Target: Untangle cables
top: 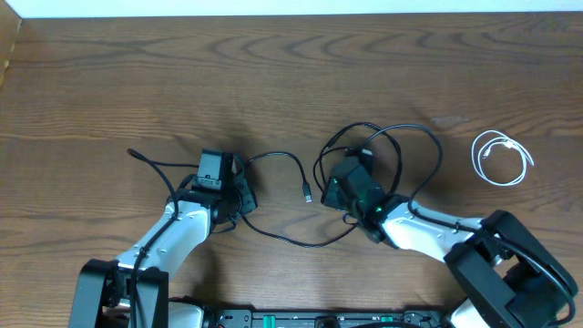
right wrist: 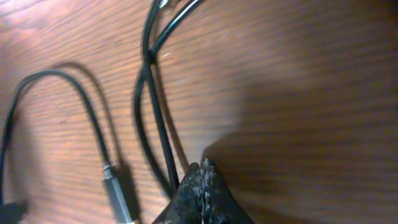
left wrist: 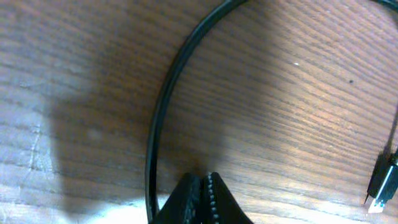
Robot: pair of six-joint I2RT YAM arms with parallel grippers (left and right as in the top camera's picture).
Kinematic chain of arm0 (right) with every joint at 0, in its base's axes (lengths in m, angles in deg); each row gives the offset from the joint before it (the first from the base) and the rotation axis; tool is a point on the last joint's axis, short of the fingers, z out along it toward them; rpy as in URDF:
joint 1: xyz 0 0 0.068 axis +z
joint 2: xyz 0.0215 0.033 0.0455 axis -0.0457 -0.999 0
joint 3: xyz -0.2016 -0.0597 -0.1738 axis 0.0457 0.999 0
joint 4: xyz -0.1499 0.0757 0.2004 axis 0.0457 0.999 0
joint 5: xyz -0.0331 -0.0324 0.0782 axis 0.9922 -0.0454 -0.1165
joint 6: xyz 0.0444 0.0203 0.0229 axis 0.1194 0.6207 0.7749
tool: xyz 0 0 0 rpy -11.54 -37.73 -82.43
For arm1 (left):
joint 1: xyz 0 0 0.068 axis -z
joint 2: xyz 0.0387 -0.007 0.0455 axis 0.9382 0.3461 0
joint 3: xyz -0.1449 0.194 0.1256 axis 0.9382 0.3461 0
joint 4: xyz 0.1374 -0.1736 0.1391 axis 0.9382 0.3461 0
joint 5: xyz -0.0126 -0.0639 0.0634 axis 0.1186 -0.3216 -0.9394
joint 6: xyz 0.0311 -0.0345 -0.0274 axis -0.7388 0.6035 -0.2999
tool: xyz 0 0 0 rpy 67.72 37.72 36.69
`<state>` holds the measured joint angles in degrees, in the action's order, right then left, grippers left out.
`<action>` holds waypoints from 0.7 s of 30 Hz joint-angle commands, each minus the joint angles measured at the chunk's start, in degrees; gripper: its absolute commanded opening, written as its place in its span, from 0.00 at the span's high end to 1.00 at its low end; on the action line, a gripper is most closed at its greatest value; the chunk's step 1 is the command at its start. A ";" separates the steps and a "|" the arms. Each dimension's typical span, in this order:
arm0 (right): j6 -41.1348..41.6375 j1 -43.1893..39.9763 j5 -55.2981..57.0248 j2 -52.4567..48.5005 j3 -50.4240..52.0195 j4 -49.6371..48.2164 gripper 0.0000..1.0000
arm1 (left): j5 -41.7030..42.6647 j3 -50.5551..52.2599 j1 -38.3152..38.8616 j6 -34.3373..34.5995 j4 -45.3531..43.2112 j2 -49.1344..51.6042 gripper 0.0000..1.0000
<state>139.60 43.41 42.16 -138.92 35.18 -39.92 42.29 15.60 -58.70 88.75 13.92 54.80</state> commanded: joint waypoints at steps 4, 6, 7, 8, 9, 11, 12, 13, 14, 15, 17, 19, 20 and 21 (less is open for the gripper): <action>9.01 3.58 -1.81 -2.95 0.63 -0.81 0.99 | -2.43 2.23 0.07 -0.55 -0.81 2.08 0.92; 9.05 4.17 -2.56 -3.10 0.63 -0.98 0.99 | -2.25 1.40 0.07 -0.61 -0.57 1.27 0.92; 8.61 4.33 -2.45 -3.10 0.63 -0.92 0.99 | -1.92 0.74 0.07 -1.20 -0.11 0.57 0.92; 7.72 4.31 -2.40 -3.10 0.63 -0.96 0.99 | -1.84 -0.04 0.07 -1.73 0.63 -0.26 0.92; 7.48 4.28 -2.29 -3.10 0.63 -0.94 0.99 | -1.86 -0.94 0.04 -2.62 1.57 -1.42 0.92; 7.06 4.24 -2.27 -3.10 0.63 -0.94 0.99 | -1.90 -2.21 0.00 -3.34 2.93 -3.67 0.92; 6.78 4.24 -2.05 -3.10 0.63 -0.94 0.99 | -1.88 -2.73 0.02 -3.32 3.58 -5.05 0.92; 6.08 4.24 -1.88 -3.10 0.63 -1.05 0.99 | -1.81 -3.13 0.02 -3.32 4.17 -6.47 0.92; 5.55 4.24 -1.86 -3.10 0.63 -1.27 0.99 | -1.81 -3.28 0.02 -3.32 4.52 -7.93 0.93; 5.16 4.24 -1.86 -3.10 0.63 -1.46 0.99 | -1.81 -3.28 0.02 -3.30 4.85 -9.42 0.92; 4.02 4.24 -1.88 -3.10 0.63 -2.12 0.99 | -1.81 -3.28 0.02 -3.30 5.77 -12.00 0.92; 2.16 4.24 -2.38 -3.10 0.63 -2.69 0.99 | -1.81 -3.28 0.02 -3.30 7.08 -13.60 0.92; 0.55 4.24 -3.74 -2.95 0.63 -3.19 0.99 | -1.84 -3.28 0.02 -3.34 7.82 -14.10 0.92; -1.22 4.22 -5.27 -2.67 0.63 -4.04 0.99 | -2.01 -3.28 0.02 -3.56 8.57 -14.34 0.92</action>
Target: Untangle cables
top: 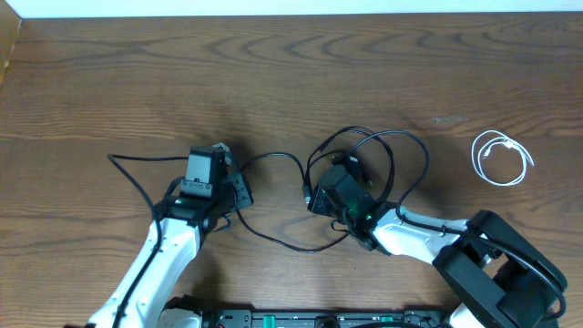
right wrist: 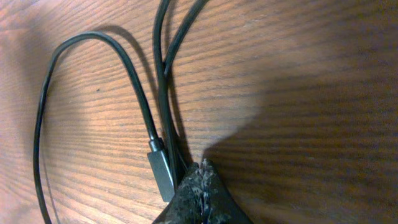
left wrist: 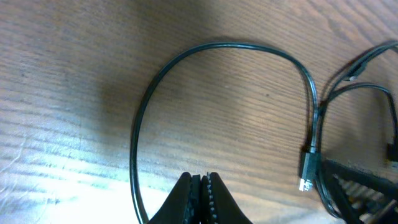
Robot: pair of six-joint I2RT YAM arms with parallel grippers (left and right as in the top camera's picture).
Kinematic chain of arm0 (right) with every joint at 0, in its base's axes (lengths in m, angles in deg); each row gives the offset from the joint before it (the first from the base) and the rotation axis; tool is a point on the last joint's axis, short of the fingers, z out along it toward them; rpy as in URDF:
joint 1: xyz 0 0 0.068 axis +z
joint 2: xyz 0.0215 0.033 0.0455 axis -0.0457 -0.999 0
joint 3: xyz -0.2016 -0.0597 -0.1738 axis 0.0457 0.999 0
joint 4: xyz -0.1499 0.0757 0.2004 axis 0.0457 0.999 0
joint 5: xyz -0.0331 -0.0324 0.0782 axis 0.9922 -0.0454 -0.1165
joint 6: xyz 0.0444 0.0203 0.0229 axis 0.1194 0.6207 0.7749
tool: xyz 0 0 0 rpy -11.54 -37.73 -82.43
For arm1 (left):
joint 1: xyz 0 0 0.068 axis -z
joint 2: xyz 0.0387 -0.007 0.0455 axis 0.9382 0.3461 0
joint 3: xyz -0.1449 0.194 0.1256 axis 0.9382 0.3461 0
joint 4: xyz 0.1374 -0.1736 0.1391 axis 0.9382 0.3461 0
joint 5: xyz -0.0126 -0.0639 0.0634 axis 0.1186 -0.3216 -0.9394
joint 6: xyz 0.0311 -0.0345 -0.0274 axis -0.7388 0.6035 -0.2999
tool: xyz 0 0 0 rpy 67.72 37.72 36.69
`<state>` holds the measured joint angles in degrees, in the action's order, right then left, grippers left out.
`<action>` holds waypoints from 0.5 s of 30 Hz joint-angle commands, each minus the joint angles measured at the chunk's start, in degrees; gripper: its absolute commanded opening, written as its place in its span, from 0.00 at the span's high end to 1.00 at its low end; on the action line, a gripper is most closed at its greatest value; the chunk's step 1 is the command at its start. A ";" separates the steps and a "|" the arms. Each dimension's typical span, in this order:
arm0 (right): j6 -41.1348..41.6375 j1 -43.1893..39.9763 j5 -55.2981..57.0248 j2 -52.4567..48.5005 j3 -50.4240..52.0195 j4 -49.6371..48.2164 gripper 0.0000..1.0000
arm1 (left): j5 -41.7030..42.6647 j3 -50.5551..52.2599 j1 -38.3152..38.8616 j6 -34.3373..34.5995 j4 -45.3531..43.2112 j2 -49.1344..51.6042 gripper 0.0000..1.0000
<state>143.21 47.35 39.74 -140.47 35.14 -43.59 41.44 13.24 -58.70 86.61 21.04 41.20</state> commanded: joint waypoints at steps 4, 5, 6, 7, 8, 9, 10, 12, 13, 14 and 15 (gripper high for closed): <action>-12.76 -0.74 -11.41 2.64 0.68 -3.69 0.93 | -1.44 -0.81 0.02 -5.73 3.30 -0.24 0.92; -15.30 -0.83 -12.39 3.85 0.68 -3.63 0.92 | -1.44 -0.81 0.02 -6.34 3.96 0.00 0.92; -17.77 -0.87 -12.52 4.96 0.68 -3.02 0.91 | -1.44 -0.81 0.02 -6.36 4.59 0.33 0.92; -20.24 -0.87 -12.20 6.16 0.68 -1.97 0.90 | -1.42 -0.81 0.02 -6.34 4.79 0.57 0.92; -21.55 -0.87 -11.74 6.86 0.68 -1.05 0.90 | -1.40 -0.79 0.02 -6.34 4.87 0.81 0.92; -22.73 -0.87 -10.88 7.76 0.68 0.20 0.90 | -1.42 -0.79 0.02 -6.34 4.90 1.01 0.91; -22.95 -0.87 -9.86 8.37 0.68 1.18 0.90 | -1.40 -0.79 0.02 -6.34 4.76 1.18 0.91; -22.95 -0.90 -7.48 9.38 0.68 2.64 0.88 | -1.42 -0.79 0.02 -6.34 4.52 1.49 0.91; -23.43 -0.92 -6.23 9.86 0.68 3.15 0.87 | -1.44 -0.79 0.02 -6.34 4.42 1.64 0.91; -24.22 -0.94 -5.38 10.14 0.68 3.41 0.86 | -1.42 -0.79 0.02 -6.34 4.26 1.73 0.88; -24.87 -0.92 -4.50 10.29 0.68 3.48 0.85 | -1.42 -0.79 0.02 -6.34 4.09 1.81 0.87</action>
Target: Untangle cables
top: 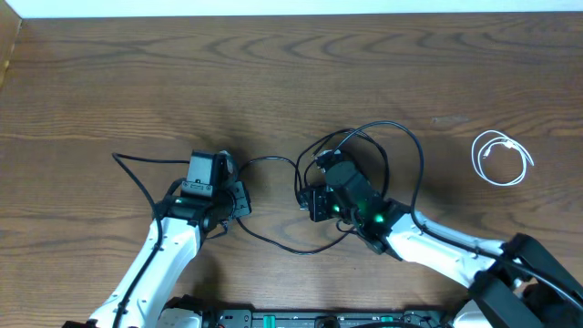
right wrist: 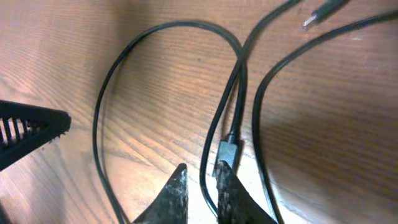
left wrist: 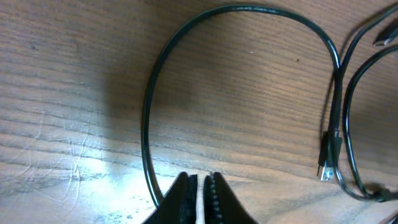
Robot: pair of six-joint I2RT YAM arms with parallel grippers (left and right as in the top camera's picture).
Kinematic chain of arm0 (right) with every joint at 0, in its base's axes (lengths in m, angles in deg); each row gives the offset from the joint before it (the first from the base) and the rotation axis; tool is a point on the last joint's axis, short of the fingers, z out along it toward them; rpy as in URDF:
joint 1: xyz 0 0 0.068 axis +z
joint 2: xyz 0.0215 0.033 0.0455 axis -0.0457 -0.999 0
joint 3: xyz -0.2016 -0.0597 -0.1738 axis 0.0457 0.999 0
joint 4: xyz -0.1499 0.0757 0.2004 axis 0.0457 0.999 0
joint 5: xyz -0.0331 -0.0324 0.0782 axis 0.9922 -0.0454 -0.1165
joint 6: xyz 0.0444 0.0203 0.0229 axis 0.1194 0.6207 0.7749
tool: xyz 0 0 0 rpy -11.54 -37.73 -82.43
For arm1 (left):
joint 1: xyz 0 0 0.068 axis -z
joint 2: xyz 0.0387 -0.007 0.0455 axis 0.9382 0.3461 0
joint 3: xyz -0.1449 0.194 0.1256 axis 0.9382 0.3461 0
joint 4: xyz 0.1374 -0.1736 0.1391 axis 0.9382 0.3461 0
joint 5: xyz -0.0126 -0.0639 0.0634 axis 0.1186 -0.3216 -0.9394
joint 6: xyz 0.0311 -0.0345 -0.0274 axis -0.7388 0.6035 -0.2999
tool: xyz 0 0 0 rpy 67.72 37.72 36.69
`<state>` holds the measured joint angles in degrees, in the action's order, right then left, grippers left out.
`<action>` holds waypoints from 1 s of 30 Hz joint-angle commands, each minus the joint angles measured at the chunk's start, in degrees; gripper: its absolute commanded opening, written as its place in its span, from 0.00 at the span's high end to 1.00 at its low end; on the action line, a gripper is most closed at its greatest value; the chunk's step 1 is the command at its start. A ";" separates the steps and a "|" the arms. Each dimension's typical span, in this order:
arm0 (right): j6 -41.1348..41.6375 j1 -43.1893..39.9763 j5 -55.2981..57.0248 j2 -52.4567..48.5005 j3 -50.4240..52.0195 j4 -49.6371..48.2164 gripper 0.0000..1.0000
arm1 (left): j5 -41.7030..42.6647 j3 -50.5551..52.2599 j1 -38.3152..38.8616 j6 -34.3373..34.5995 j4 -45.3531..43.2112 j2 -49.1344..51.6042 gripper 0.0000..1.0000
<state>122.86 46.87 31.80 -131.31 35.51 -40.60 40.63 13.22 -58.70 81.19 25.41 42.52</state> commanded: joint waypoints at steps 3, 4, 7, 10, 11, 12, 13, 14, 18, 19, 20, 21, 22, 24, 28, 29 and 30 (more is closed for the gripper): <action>-4.72 -0.52 6.05 1.14 0.31 1.05 0.70 | -0.59 -0.76 0.02 -0.90 -0.28 0.55 0.86; -4.74 -0.63 6.93 1.14 0.31 1.33 0.62 | -0.59 -0.76 0.02 -0.90 -0.26 0.55 0.86; -4.70 -0.81 9.27 1.07 0.31 2.64 0.51 | -0.61 -0.74 0.02 -0.90 -0.26 0.55 0.85; -4.68 -0.81 9.57 0.96 0.31 3.21 0.42 | -0.66 -0.57 0.02 -0.90 -0.33 0.55 0.83; -4.66 -0.79 9.57 0.96 0.31 3.23 0.41 | -0.76 -0.52 0.02 -0.90 -0.31 0.55 0.78; -4.68 -0.68 9.55 0.96 0.31 3.21 0.40 | -0.83 -0.46 0.02 -0.90 -0.31 0.55 0.77; -4.66 -0.61 9.51 0.96 0.31 3.21 0.39 | -0.83 -0.42 0.02 -0.90 -0.31 0.55 0.75; -4.66 -0.59 9.51 0.96 0.31 3.23 0.38 | -0.85 -0.35 0.02 -0.90 -0.35 0.55 0.73; -4.68 -0.61 9.55 0.96 0.31 3.28 0.34 | -1.97 -0.17 0.02 -0.90 -0.50 0.57 0.67; -4.68 -0.59 9.55 0.96 0.31 3.28 0.34 | -2.36 -0.17 0.02 -0.90 -0.50 0.57 0.66; -4.68 -0.61 9.55 0.96 0.31 3.28 0.34 | -2.51 -0.17 0.02 -0.90 -0.50 0.57 0.64; -4.68 -0.61 9.57 0.96 0.31 3.28 0.33 | -2.58 -0.17 0.02 -0.90 -0.52 0.57 0.63; -4.68 -0.61 9.60 0.96 0.31 3.28 0.30 | -2.64 -0.17 0.02 -0.90 -0.52 0.57 0.63; -4.68 -0.68 10.58 0.96 0.31 3.43 0.24 | -2.82 -0.17 0.02 -0.87 -0.52 0.57 0.62; -4.68 -0.72 17.51 0.96 0.31 4.81 0.26 | -2.82 -0.17 0.02 -0.87 -0.50 0.57 0.61; -4.68 -0.81 19.89 0.96 0.31 5.53 0.27 | -2.82 -0.17 0.02 -0.87 -0.50 0.57 0.61; -4.66 -0.90 22.58 0.96 0.31 6.45 0.31 | -2.82 -0.17 0.02 -0.90 -0.50 0.57 0.61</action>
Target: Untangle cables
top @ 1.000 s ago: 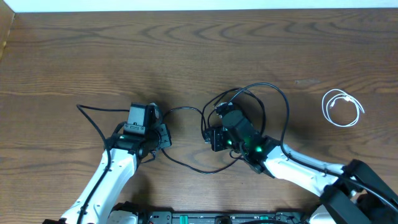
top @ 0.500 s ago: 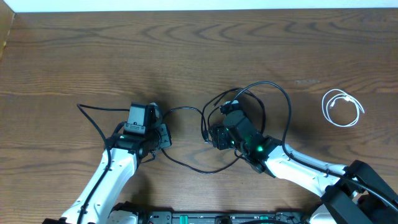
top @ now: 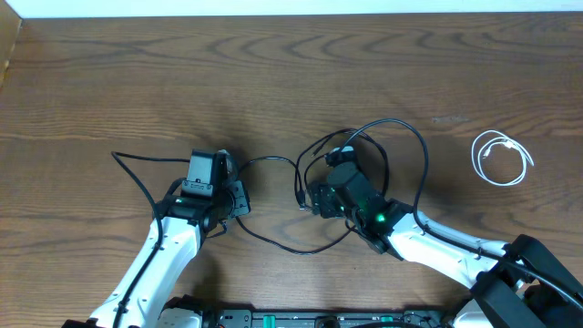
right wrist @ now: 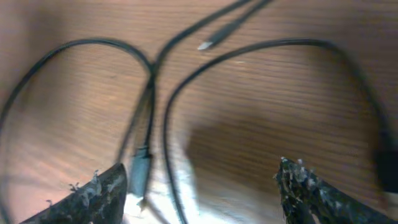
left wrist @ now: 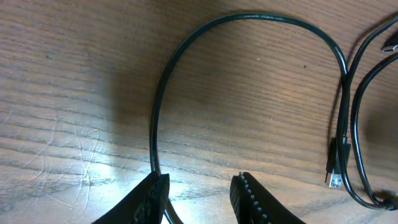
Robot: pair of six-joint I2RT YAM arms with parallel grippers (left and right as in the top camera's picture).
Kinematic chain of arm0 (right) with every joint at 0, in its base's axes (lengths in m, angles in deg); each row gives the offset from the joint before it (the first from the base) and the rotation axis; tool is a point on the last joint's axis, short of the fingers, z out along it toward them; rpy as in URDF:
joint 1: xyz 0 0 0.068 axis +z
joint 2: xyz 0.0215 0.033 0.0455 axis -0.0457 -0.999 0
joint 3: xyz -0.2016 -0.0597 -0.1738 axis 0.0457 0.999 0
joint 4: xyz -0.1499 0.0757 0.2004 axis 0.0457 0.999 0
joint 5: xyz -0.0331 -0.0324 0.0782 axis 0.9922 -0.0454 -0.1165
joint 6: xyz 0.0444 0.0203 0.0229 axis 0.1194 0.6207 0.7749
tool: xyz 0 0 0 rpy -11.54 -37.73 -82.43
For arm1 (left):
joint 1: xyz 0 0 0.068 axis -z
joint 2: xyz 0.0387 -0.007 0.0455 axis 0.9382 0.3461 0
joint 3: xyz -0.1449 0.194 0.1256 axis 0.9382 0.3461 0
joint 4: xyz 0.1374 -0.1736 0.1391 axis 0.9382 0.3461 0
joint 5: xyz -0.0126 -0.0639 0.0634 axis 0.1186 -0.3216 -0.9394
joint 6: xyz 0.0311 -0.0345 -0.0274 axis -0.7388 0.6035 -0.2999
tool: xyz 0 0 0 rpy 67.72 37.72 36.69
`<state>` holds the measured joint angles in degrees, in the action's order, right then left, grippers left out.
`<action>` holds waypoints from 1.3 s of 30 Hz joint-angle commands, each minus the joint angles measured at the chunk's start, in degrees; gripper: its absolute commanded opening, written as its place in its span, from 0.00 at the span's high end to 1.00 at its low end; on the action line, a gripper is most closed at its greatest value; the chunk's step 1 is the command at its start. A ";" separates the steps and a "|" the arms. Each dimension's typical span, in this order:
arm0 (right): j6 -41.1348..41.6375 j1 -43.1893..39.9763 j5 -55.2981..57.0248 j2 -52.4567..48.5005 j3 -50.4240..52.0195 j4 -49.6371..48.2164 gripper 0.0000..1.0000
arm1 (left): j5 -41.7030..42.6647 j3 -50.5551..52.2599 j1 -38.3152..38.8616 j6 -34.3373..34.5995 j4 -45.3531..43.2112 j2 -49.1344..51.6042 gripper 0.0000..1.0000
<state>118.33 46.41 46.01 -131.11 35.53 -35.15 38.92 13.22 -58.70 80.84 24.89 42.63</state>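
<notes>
A long black cable (top: 273,158) winds across the wooden table (top: 291,73), from a loose end at the left to tangled loops (top: 405,128) in the middle. My left gripper (top: 239,195) (left wrist: 200,190) stands open, with a strand of the cable (left wrist: 155,124) running down beside its left finger. My right gripper (top: 311,197) (right wrist: 202,186) is wide open low over the loops, with the cable's plug (right wrist: 138,171) and another strand between its fingers. That plug (left wrist: 334,167) also shows in the left wrist view. A second connector tip (right wrist: 208,43) lies farther off.
A small coiled white cable (top: 501,158) lies by itself at the right of the table. The table's far edge (top: 291,15) runs along the top of the overhead view.
Both grippers have opened: the left from a narrow slit to a clear gap, the right from a small gap to wide open. The right gripper sits slightly farther right. The cable lies much as before.
At first both grippers were shut, cable strands at their fingertips. Then the left arm stood farther left, the cable's left end with it, and the right gripper was nearer the plug. Later both jaws were parted slightly, and now both are open.
</notes>
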 commanded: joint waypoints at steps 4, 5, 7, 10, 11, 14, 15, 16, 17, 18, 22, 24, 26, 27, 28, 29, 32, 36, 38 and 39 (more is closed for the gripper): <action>3.37 -1.70 14.67 0.79 0.28 4.24 0.40 | -1.11 -0.17 0.02 -0.52 0.02 0.46 0.60; 4.02 -2.23 14.60 0.79 0.28 4.48 0.41 | -1.11 -0.17 0.02 -0.52 0.00 0.46 0.60; 5.81 -3.30 14.16 0.79 0.28 5.14 0.44 | -1.09 -0.17 0.02 -0.52 0.02 0.46 0.60; 6.54 -5.07 11.76 0.79 0.28 5.44 0.42 | -1.07 -0.17 0.02 -0.52 0.02 0.46 0.60; 6.49 -5.62 10.95 0.79 0.28 5.42 0.38 | -1.09 -0.17 0.02 -0.52 0.02 0.46 0.60; 4.07 -6.62 9.90 2.19 0.28 5.77 0.34 | -1.05 -0.17 0.02 -0.52 0.02 0.46 0.60; 3.17 -6.64 9.90 3.39 0.28 6.23 0.33 | -1.05 -0.17 0.02 -0.52 0.02 0.46 0.60; 2.43 -6.71 10.21 5.05 0.28 7.23 0.33 | -1.05 -0.17 0.02 -0.52 0.02 0.46 0.60; 2.45 -6.88 10.58 6.78 0.28 8.48 0.32 | -1.05 -0.17 0.02 -0.52 0.02 0.46 0.59; 2.71 -7.50 10.73 8.70 0.28 10.01 0.32 | -1.05 -0.17 0.02 -0.52 0.00 0.46 0.59; 3.98 -12.13 8.31 12.76 0.28 14.69 0.37 | -1.05 -0.17 0.02 -0.52 -0.15 0.46 0.59; 3.98 -15.23 4.13 12.68 0.28 16.17 0.39 | -1.05 -0.17 0.02 -0.50 -0.22 0.46 0.59; 3.96 -17.81 -0.81 11.67 0.28 16.81 0.42 | -1.05 -0.17 0.02 -0.50 -0.26 0.46 0.59; 3.98 -18.86 -2.84 10.95 0.28 16.96 0.44 | -1.05 -0.17 0.02 -0.50 -0.28 0.46 0.59; 4.07 -19.78 -4.37 10.16 0.28 17.07 0.48 | -1.05 -0.17 0.02 -0.50 -0.33 0.46 0.59; 4.20 -20.65 -5.33 9.14 0.28 17.09 0.50 | -1.05 -0.17 0.02 -0.52 -0.35 0.46 0.59; 4.20 -22.25 -6.03 6.19 0.28 17.03 0.56 | -1.05 -0.17 0.02 -0.50 -0.35 0.46 0.59; 4.15 -22.60 -9.46 2.84 0.28 15.06 0.66 | -1.05 -0.17 0.02 -0.50 -0.33 0.46 0.59; 4.15 -22.60 -9.86 2.12 0.28 14.43 0.72 | -1.05 -0.17 0.02 -0.52 -0.35 0.46 0.59; 4.15 -22.60 -9.88 2.10 0.28 14.43 0.76 | -1.05 -0.17 0.02 -0.52 -0.35 0.46 0.58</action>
<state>122.38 24.11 38.54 -128.51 35.62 -20.47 38.88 13.22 -58.70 80.84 24.49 42.65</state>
